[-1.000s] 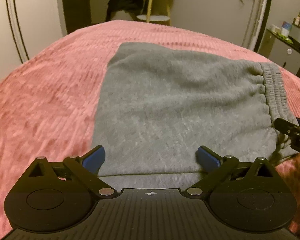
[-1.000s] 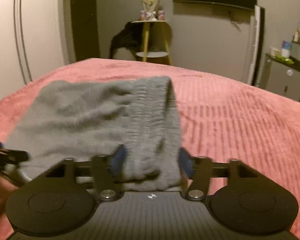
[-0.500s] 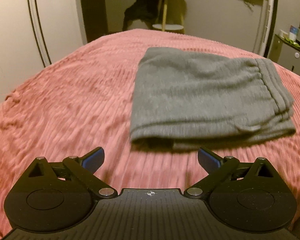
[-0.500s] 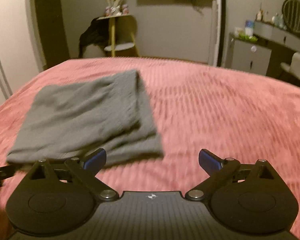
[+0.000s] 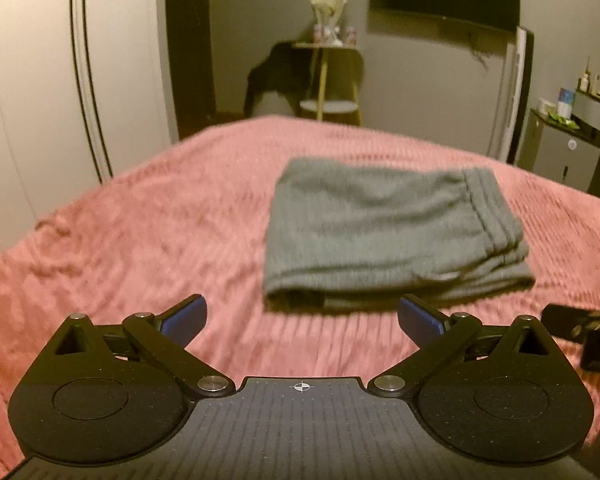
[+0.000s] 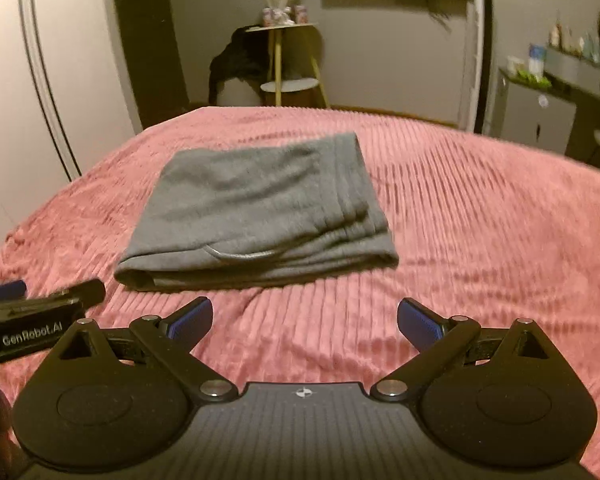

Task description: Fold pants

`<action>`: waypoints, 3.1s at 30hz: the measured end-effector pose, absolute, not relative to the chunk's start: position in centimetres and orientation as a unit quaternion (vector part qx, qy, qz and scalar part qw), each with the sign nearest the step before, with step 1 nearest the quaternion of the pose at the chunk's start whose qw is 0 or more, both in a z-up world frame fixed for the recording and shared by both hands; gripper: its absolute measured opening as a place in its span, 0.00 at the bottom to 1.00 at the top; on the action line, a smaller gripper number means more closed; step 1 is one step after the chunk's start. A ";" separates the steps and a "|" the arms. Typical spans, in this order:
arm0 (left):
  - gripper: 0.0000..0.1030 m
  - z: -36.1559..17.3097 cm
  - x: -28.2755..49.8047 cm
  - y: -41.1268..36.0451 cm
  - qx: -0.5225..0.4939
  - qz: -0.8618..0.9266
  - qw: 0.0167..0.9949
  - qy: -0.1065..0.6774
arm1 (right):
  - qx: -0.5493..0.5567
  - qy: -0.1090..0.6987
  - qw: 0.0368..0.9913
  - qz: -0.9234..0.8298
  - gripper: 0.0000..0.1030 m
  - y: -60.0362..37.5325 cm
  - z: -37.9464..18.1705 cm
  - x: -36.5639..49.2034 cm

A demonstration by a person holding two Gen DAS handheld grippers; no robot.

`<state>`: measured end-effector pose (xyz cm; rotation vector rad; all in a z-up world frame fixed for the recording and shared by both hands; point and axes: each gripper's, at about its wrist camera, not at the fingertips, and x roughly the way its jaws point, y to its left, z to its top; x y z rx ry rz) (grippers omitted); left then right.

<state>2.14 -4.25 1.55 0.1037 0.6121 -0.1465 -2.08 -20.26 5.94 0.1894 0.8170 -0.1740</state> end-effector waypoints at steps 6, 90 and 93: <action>1.00 1.8 3.8 -5.2 0.061 -0.063 0.949 0.303 | 0.031 0.355 0.931 -0.078 0.96 -18.2 5.8 -0.9; 1.00 -5.3 7.6 -5.0 0.078 -0.070 0.912 0.395 | 0.085 0.381 0.914 -0.109 0.96 -19.2 -1.3 2.2; 1.00 -5.3 7.6 -5.0 0.076 -0.071 0.912 0.396 | 0.086 0.381 0.914 -0.109 0.96 -19.2 -1.3 2.2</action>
